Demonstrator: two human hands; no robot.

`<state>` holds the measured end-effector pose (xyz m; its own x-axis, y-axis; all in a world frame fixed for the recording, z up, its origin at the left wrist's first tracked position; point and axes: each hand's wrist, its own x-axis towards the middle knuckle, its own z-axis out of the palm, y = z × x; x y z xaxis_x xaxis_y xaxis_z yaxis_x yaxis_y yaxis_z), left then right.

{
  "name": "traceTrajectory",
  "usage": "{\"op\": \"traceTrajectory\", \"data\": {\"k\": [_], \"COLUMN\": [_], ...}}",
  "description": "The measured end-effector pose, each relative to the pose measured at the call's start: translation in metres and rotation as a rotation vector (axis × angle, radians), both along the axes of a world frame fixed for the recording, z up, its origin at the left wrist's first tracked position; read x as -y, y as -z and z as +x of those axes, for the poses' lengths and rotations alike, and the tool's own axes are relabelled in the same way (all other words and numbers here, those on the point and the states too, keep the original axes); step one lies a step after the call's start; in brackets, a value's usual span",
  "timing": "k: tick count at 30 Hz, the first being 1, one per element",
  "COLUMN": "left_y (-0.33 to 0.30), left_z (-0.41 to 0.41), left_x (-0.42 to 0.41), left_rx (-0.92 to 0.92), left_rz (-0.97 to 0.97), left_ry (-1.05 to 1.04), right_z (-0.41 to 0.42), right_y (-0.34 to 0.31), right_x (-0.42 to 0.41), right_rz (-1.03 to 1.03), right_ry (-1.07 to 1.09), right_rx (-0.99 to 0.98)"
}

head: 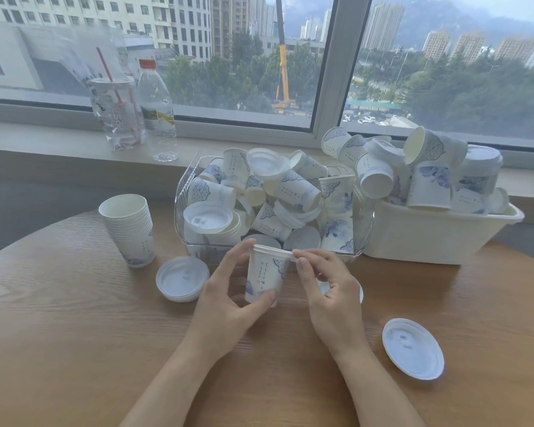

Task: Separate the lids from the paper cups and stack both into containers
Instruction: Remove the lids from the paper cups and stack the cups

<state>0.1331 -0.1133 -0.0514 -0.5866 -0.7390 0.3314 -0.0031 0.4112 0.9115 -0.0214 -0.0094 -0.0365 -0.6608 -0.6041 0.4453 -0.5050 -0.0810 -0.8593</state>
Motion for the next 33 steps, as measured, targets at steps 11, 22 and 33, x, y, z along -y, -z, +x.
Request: {"op": "traceTrajectory", "data": {"k": [11, 22, 33], "left_y": [-0.005, -0.006, -0.006], "left_z": [-0.002, -0.001, -0.001], "left_x": [0.004, 0.0, -0.009], "left_rx": [-0.11, -0.088, 0.018], "left_rz": [0.051, 0.069, -0.025], "left_ry": [-0.08, -0.015, 0.049], "right_z": [-0.071, -0.031, 0.008], "right_y": [-0.064, -0.045, 0.0], "right_x": [0.085, 0.034, 0.008], "right_rz": [0.295, -0.019, -0.267], "right_ry": [0.205, 0.114, -0.041], "right_rx": [-0.545, -0.124, 0.358]}}
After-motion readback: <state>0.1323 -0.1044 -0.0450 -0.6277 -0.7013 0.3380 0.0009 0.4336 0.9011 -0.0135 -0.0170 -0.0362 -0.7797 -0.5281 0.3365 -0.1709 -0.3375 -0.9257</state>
